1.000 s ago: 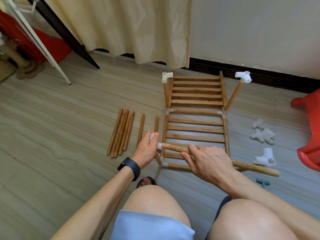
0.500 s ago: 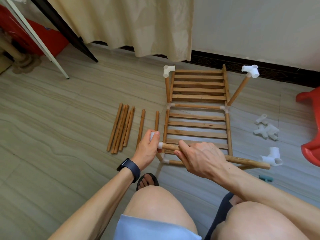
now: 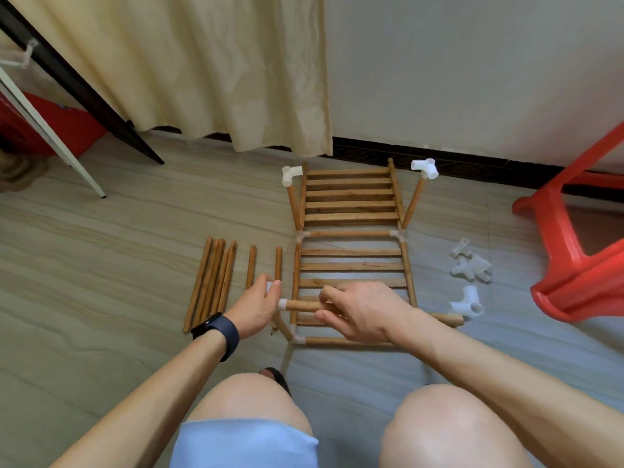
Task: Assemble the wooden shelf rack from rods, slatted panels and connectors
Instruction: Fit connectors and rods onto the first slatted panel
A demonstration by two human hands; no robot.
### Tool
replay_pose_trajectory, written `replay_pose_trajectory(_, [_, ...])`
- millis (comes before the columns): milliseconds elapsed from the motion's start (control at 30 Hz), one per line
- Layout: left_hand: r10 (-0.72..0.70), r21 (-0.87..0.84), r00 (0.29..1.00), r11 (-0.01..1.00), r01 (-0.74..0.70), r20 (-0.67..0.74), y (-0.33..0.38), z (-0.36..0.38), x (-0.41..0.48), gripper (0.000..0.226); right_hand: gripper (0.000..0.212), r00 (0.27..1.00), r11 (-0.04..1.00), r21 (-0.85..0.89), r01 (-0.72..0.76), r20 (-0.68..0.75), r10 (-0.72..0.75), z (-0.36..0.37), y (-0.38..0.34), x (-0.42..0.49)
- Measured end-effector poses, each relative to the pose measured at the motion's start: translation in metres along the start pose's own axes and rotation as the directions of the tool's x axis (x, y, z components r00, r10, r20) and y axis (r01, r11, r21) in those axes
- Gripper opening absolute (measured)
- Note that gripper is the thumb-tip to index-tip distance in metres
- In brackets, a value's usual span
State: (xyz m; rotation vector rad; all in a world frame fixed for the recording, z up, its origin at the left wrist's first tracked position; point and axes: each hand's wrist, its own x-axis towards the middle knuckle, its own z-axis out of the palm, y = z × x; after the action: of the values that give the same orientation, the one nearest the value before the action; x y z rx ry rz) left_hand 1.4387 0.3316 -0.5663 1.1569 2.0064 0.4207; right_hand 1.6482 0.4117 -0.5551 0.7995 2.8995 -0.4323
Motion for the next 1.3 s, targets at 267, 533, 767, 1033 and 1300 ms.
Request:
replay_pose_trajectory(267, [0.149, 0.533, 0.929, 0.784, -0.320, 0.339, 0.108, -0.028, 0.019, 0.032, 0.037, 0.836, 0.881, 0.310, -0.357, -0.316, 0.449, -0.030, 0.088, -0.086])
replay_pose_trajectory(533, [0.352, 0.619, 0.802, 0.510, -0.597, 0.483, 0.187, 0.087, 0.004, 0.061, 0.039, 0.552, 0.298, 0.831, -0.469, 0.013, 0.834, 0.028, 0.108, -0.123])
replay_pose_trajectory(767, [0.499, 0.515, 0.775, 0.581, -0.631, 0.387, 0.148, 0.153, -0.012, 0.034, 0.051, 0.537, 0.149, 0.916, -0.373, 0.082, 0.839, 0.048, 0.093, -0.128])
replay_pose_trajectory(1033, [0.603, 0.524, 0.732, 0.532, -0.665, 0.317, 0.143, 0.144, -0.005, 0.040, 0.055, 0.550, 0.136, 0.933, -0.333, 0.075, 0.832, 0.044, 0.098, -0.135])
replay_pose_trajectory(1300, [0.571, 0.548, 0.770, 0.563, -0.619, 0.284, 0.146, 0.143, -0.003, 0.036, 0.044, 0.563, 0.132, 0.928, -0.347, 0.093, 0.821, 0.039, 0.090, -0.129])
